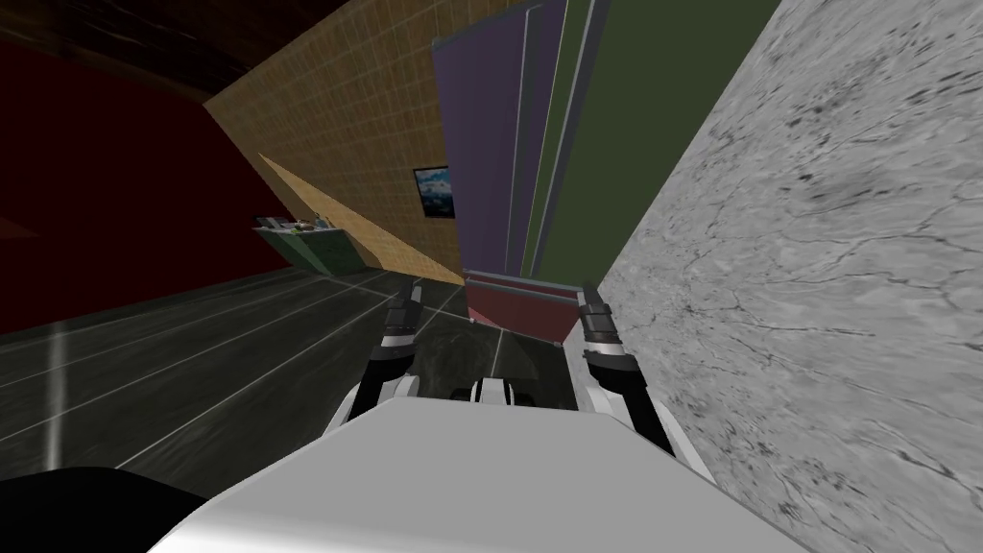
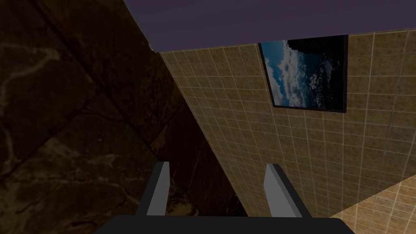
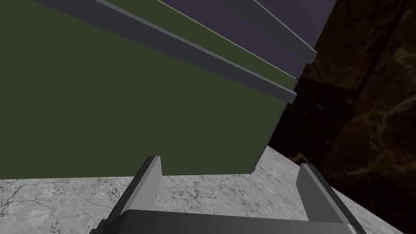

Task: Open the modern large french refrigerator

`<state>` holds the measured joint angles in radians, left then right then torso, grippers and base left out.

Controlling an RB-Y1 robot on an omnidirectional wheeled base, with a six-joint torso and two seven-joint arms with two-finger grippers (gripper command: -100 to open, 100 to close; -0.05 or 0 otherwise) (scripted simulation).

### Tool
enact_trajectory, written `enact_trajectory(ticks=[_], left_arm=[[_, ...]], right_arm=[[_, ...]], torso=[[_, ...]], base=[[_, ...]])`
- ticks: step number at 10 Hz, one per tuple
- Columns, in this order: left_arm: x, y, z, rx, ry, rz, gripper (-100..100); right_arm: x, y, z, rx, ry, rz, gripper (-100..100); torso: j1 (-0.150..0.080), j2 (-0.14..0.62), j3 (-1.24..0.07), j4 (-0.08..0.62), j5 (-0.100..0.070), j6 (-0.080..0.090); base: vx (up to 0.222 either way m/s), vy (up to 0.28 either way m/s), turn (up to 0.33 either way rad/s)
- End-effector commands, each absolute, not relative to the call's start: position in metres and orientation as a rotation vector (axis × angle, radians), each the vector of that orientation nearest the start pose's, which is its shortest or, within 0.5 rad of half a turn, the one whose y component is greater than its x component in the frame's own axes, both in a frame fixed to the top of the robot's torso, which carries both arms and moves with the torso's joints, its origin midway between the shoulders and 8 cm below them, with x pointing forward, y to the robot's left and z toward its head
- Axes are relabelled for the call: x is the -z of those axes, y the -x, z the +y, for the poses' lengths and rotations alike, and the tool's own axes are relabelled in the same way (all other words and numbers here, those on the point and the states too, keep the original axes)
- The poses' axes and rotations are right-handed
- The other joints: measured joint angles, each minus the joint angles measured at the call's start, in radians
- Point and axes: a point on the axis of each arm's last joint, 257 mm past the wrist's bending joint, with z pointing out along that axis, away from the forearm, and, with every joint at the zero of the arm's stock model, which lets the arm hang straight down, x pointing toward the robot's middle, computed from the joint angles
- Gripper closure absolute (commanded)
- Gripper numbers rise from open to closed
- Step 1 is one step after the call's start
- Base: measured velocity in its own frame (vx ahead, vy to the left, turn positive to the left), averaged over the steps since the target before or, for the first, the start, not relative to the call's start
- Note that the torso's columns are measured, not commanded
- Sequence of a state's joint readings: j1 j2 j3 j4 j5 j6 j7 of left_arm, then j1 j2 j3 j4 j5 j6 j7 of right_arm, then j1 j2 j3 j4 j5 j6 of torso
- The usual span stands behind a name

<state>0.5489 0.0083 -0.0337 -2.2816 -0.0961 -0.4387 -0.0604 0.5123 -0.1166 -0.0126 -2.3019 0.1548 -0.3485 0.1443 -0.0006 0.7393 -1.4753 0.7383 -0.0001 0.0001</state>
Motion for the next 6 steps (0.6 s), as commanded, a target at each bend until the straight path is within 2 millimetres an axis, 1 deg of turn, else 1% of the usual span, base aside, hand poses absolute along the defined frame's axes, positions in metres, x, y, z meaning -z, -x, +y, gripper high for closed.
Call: enact_trajectory(ticks=[1, 2, 3, 4, 5, 6], left_arm=[[0.004, -0.353, 0.265, 1.178, 0.652, 0.763, 0], [0.004, -0.353, 0.265, 1.178, 0.652, 0.763, 0], [0.004, -0.353, 0.265, 1.178, 0.652, 0.763, 0], [0.004, -0.353, 0.265, 1.178, 0.652, 0.763, 0], [0.004, -0.353, 0.265, 1.178, 0.652, 0.763, 0], [0.004, -0.353, 0.265, 1.178, 0.652, 0.763, 0]], right_arm=[[0.016, -0.373, -0.264, -0.943, -0.493, 0.970, -100], [0.029, -0.379, -0.266, -0.890, -0.485, 1.018, -100], [0.042, -0.386, -0.270, -0.843, -0.486, 1.061, -100], [0.043, -0.386, -0.269, -0.823, -0.468, 1.071, -100], [0.057, -0.392, -0.273, -0.773, -0.470, 1.113, -100], [0.058, -0.393, -0.272, -0.757, -0.455, 1.120, -100]], torso=[[0.000, 0.000, 0.000, 0.000, 0.000, 0.000], [-0.001, 0.001, 0.001, 0.000, 0.000, 0.000], [0.000, 0.000, 0.000, 0.000, 0.000, 0.000], [0.002, -0.004, -0.002, -0.001, 0.000, 0.000], [0.001, -0.002, -0.002, -0.001, 0.000, 0.000], [0.001, -0.001, -0.001, 0.000, 0.000, 0.000]], base=[[0.071, 0.014, 0.014], [0.078, 0.023, 0.026], [0.140, 0.053, 0.043], [0.111, 0.043, 0.015], [0.095, 0.040, 0.025], [0.078, 0.024, 0.015]])
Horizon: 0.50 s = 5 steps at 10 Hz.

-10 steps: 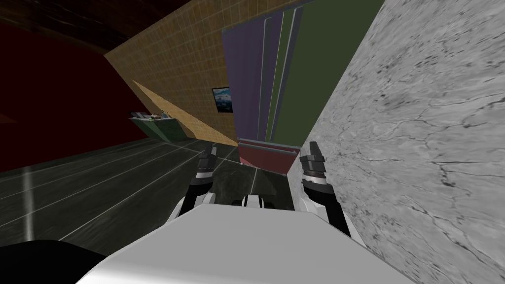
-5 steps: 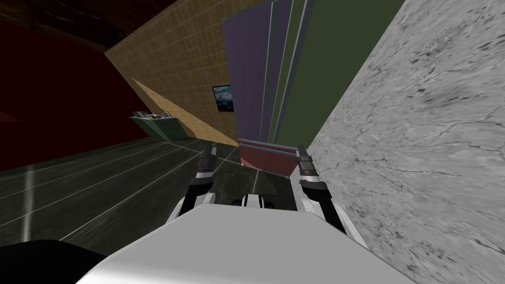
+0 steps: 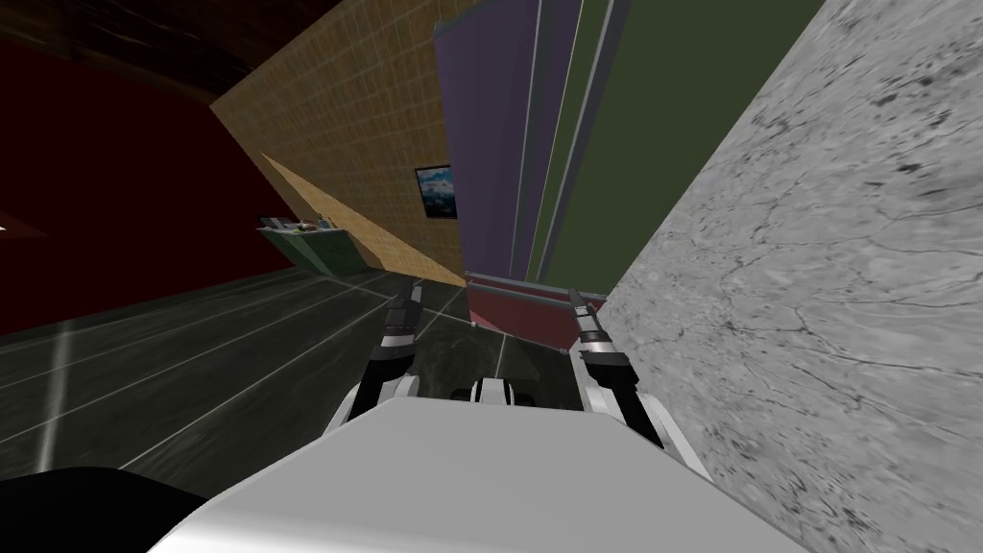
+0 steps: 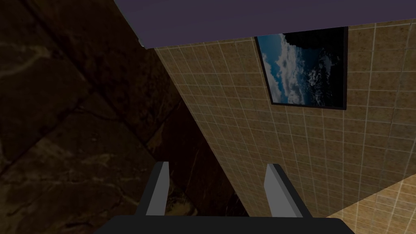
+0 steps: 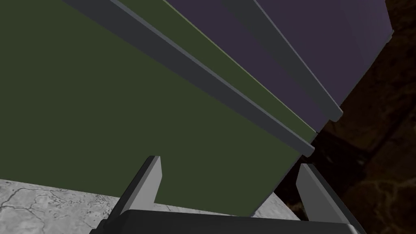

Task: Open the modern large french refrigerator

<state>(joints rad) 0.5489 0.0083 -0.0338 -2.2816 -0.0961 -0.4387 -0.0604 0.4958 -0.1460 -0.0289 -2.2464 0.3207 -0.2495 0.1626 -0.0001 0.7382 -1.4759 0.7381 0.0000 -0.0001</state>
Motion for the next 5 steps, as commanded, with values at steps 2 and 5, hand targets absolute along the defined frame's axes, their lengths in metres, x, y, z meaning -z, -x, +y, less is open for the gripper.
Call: enact_trajectory(ticks=[2, 5], left_arm=[[0.004, -0.353, 0.265, 1.178, 0.652, 0.763, 0], [0.004, -0.353, 0.265, 1.178, 0.652, 0.763, 0]], right_arm=[[0.073, -0.399, -0.277, -0.687, -0.444, 1.169, -100], [0.103, -0.409, -0.291, -0.561, -0.440, 1.252, -100]], torso=[[-0.001, 0.000, 0.000, 0.000, 0.000, 0.000], [0.001, 0.000, 0.000, 0.000, 0.000, 0.000]], base=[[0.096, 0.021, 0.025], [0.096, 0.030, 0.026]])
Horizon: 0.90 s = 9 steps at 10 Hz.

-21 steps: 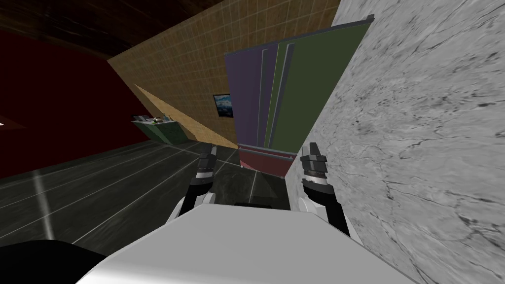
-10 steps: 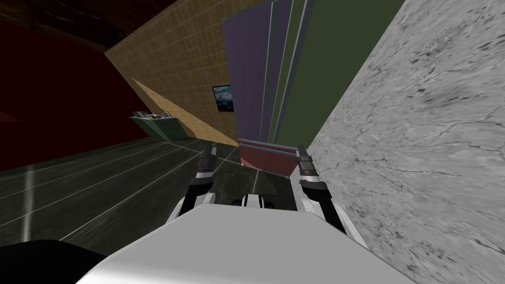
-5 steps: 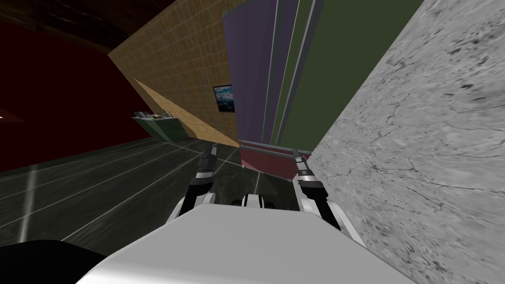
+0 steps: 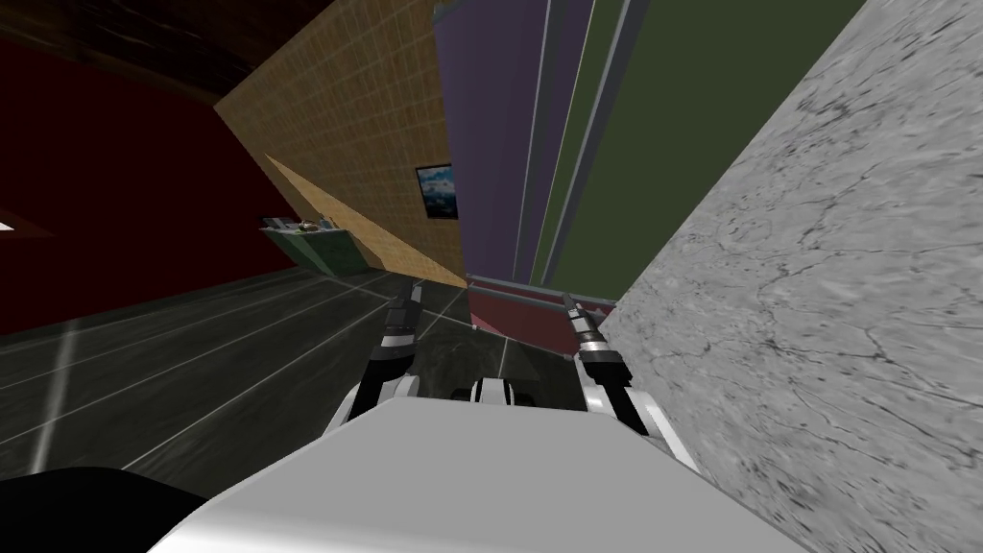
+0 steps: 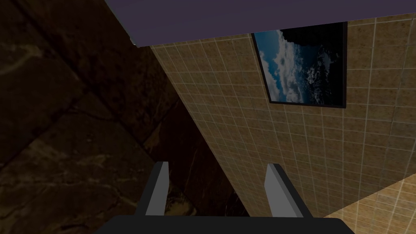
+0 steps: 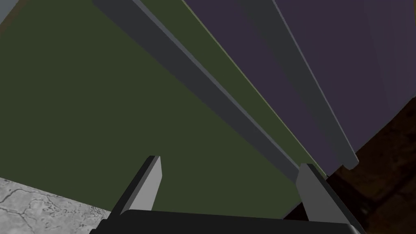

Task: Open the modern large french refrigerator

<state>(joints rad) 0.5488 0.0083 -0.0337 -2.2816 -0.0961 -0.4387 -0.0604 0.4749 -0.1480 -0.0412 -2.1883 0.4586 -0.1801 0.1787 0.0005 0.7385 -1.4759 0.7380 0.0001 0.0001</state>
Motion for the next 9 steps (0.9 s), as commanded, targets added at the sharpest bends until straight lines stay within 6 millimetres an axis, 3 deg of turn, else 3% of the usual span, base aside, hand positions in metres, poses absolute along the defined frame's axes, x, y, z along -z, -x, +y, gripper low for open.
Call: enact_trajectory(ticks=[1, 4, 9], left_arm=[[0.004, -0.353, 0.265, 1.178, 0.652, 0.763, 0], [0.004, -0.353, 0.265, 1.178, 0.652, 0.763, 0], [0.004, -0.353, 0.265, 1.178, 0.652, 0.763, 0]], right_arm=[[0.103, -0.409, -0.290, -0.538, -0.420, 1.260, -100], [0.132, -0.416, -0.307, -0.409, -0.418, 1.337, -100], [0.158, -0.420, -0.325, -0.226, -0.363, 1.418, -100]], torso=[[0.001, -0.001, 0.000, 0.000, 0.000, 0.000], [-0.002, -0.001, 0.000, 0.000, 0.000, 0.000], [-0.001, -0.001, 0.000, 0.000, 0.000, 0.000]], base=[[0.090, 0.044, 0.018], [0.111, 0.029, 0.033], [0.094, 0.025, 0.030]])
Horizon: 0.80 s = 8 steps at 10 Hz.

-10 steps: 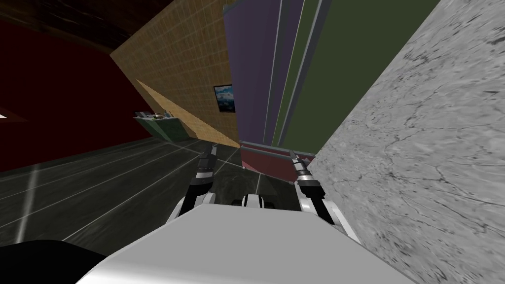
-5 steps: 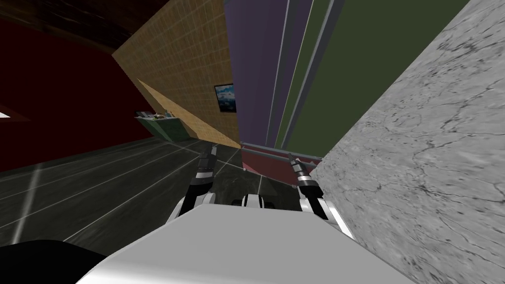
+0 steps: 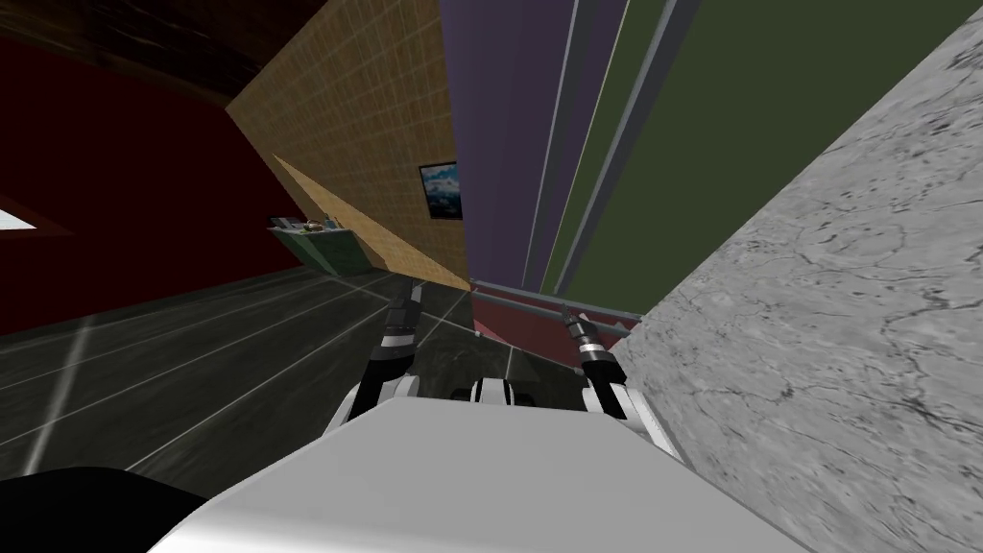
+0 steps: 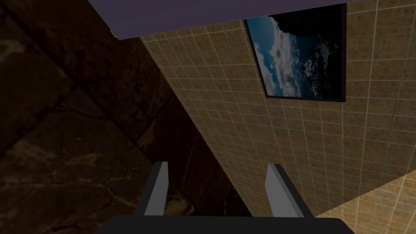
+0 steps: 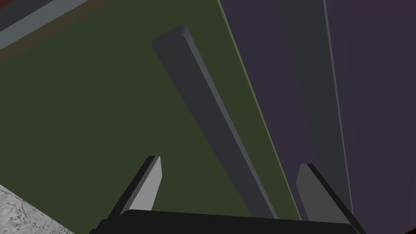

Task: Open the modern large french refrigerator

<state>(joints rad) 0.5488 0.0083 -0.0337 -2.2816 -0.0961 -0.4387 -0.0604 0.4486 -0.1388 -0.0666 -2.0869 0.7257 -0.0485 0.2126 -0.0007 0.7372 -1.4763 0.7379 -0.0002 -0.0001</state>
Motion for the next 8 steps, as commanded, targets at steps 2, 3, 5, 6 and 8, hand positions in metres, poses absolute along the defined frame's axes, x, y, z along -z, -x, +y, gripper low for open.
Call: enact_trajectory(ticks=[2, 3, 5, 6, 8], left_arm=[[0.004, -0.353, 0.265, 1.178, 0.652, 0.763, 0], [0.004, -0.353, 0.265, 1.178, 0.652, 0.763, 0], [0.004, -0.353, 0.265, 1.178, 0.652, 0.763, 0], [0.004, -0.353, 0.265, 1.178, 0.652, 0.763, 0], [0.004, -0.353, 0.265, 1.178, 0.652, 0.763, 0]], right_arm=[[0.169, -0.421, -0.334, -0.148, -0.344, 1.450, -100], [0.179, -0.422, -0.344, -0.092, -0.343, 1.476, -100], [0.188, -0.422, -0.354, -0.016, -0.321, 1.502, -100], [0.187, -0.422, -0.354, 0.004, -0.303, 1.504, -100], [0.195, -0.422, -0.364, 0.074, -0.284, 1.526, -100]], torso=[[0.001, 0.000, 0.000, 0.000, 0.000, 0.000], [0.001, 0.002, 0.001, 0.000, 0.000, 0.000], [0.001, 0.002, 0.001, 0.000, 0.000, 0.000], [0.000, 0.001, 0.001, 0.000, 0.000, 0.000], [0.001, 0.001, 0.000, 0.000, 0.000, 0.000]], base=[[0.093, 0.026, 0.037], [0.099, 0.045, 0.045], [0.078, 0.029, 0.041], [0.067, 0.023, 0.032], [0.066, 0.025, 0.056]])
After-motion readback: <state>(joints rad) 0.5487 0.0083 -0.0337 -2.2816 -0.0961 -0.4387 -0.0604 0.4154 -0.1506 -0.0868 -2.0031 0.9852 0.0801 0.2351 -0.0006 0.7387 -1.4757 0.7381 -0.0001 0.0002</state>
